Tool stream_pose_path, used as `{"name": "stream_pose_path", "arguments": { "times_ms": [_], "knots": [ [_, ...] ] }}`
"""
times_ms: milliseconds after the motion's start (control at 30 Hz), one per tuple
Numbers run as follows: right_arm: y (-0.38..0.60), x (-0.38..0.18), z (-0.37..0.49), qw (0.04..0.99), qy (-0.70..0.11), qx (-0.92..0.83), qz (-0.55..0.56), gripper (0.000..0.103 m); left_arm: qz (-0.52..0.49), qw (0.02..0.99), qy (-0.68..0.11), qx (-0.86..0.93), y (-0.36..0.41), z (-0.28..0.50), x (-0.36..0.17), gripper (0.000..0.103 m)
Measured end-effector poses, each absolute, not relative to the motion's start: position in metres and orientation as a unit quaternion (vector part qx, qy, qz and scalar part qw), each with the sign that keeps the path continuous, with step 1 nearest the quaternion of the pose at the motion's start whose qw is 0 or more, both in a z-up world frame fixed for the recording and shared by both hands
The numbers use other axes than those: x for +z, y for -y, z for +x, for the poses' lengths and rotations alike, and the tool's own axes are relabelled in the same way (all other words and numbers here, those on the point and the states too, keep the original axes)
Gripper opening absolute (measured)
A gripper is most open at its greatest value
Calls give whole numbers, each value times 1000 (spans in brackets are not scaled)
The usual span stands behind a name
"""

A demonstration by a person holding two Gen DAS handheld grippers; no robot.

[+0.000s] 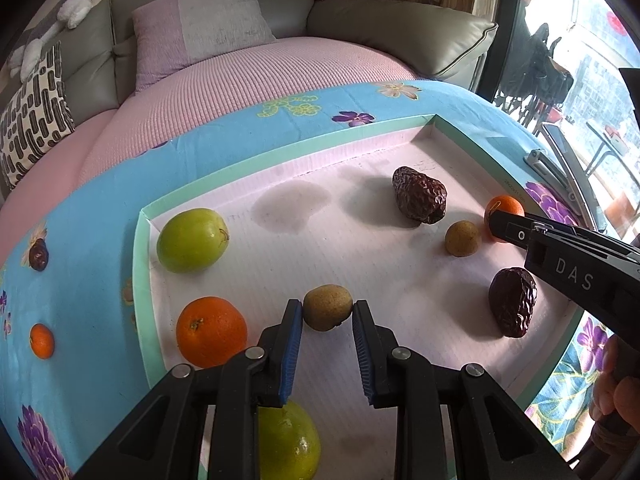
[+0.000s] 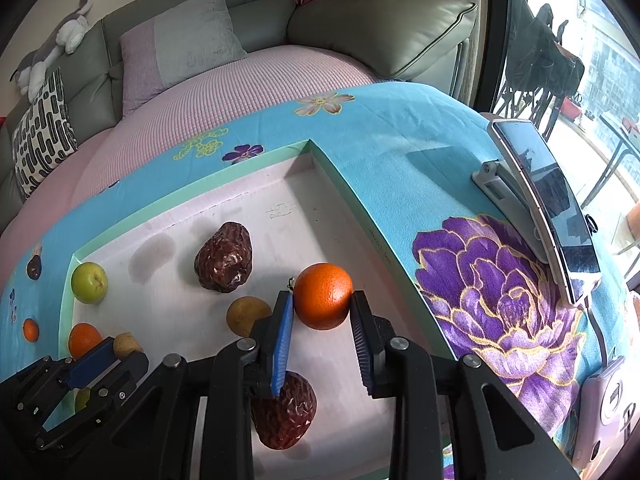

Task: Organize fruits
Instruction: 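Open the right tool to drop the orange while the left tool releases the brown fruit, then withdraw both open tools from the tray toward the mandarin and date on the bedspread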

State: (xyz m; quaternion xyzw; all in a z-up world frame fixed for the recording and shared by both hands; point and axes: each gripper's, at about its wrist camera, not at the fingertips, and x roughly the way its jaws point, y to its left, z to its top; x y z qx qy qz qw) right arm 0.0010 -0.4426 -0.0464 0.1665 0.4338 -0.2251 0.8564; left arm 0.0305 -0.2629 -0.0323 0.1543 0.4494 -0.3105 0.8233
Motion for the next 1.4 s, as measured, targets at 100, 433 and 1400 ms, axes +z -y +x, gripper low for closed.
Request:
{"name": "stream_pose_path", "arguments": {
  "times_ms": [100, 433, 1400],
  "knots": [
    [442, -47, 1, 856, -434, -225, 165, 31, 154, 823, -451, -310, 263, 31, -32, 28],
    [444, -46, 0, 855, -435, -225, 173, 31, 157, 822, -451, -312, 258, 26, -26, 29],
    [403, -23, 18, 876, -423, -184, 137, 73, 93, 883, -432, -157, 142, 65, -4, 90]
  ]
}}
